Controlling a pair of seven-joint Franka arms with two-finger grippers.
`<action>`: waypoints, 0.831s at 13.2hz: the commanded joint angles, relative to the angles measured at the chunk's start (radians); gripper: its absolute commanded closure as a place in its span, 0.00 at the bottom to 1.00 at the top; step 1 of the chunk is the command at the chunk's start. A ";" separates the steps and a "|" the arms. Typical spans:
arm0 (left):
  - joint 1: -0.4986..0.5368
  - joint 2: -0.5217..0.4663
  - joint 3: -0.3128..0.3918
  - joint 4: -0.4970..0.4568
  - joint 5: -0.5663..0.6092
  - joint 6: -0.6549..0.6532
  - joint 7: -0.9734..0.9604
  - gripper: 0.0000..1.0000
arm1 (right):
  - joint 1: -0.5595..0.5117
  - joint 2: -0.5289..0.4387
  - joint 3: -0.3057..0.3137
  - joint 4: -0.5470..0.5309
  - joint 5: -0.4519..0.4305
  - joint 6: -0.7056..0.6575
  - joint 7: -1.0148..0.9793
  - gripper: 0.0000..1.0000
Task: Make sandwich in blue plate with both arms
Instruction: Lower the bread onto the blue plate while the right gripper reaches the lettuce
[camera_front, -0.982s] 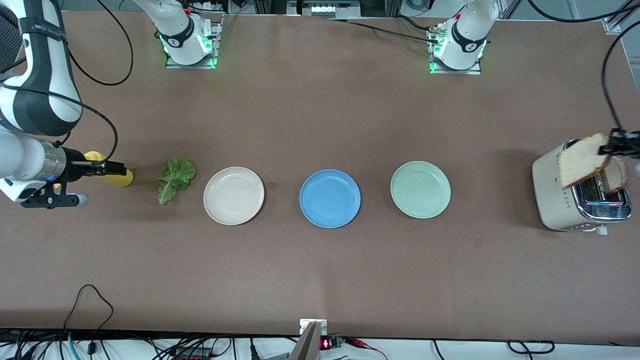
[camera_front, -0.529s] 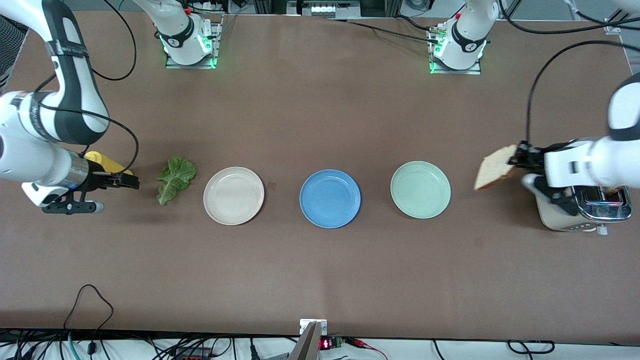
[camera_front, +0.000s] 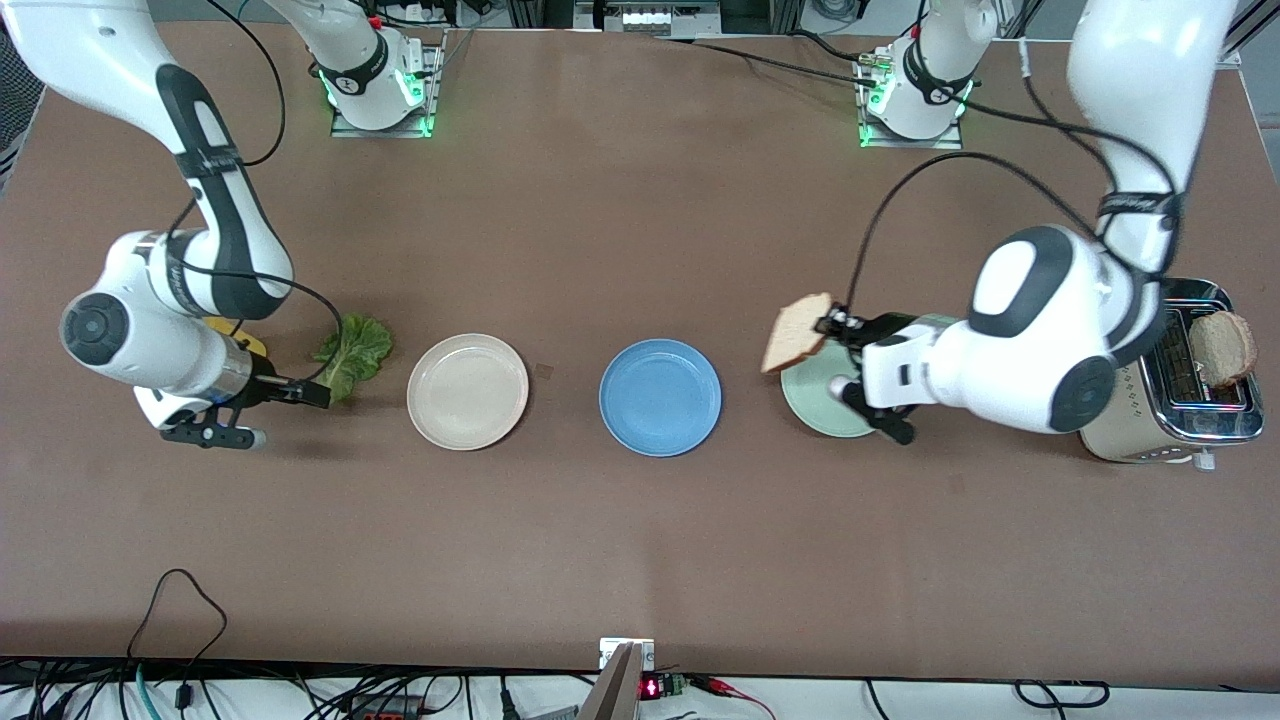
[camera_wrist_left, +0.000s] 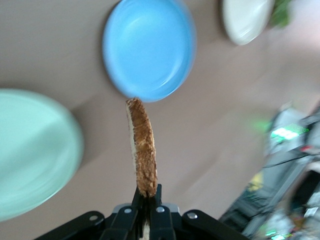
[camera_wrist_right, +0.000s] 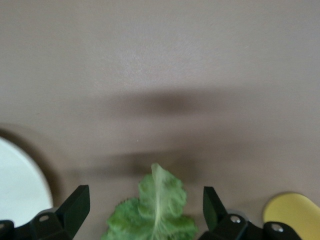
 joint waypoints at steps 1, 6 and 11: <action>0.001 0.092 0.001 0.020 -0.171 0.122 0.009 0.99 | 0.005 0.065 -0.001 0.008 -0.005 0.024 0.011 0.00; -0.067 0.217 0.001 0.012 -0.426 0.333 0.154 1.00 | 0.005 0.076 -0.001 -0.001 -0.016 0.000 0.008 0.00; -0.110 0.294 0.001 -0.012 -0.510 0.424 0.346 0.99 | -0.001 0.067 -0.002 0.002 -0.016 -0.103 -0.007 0.00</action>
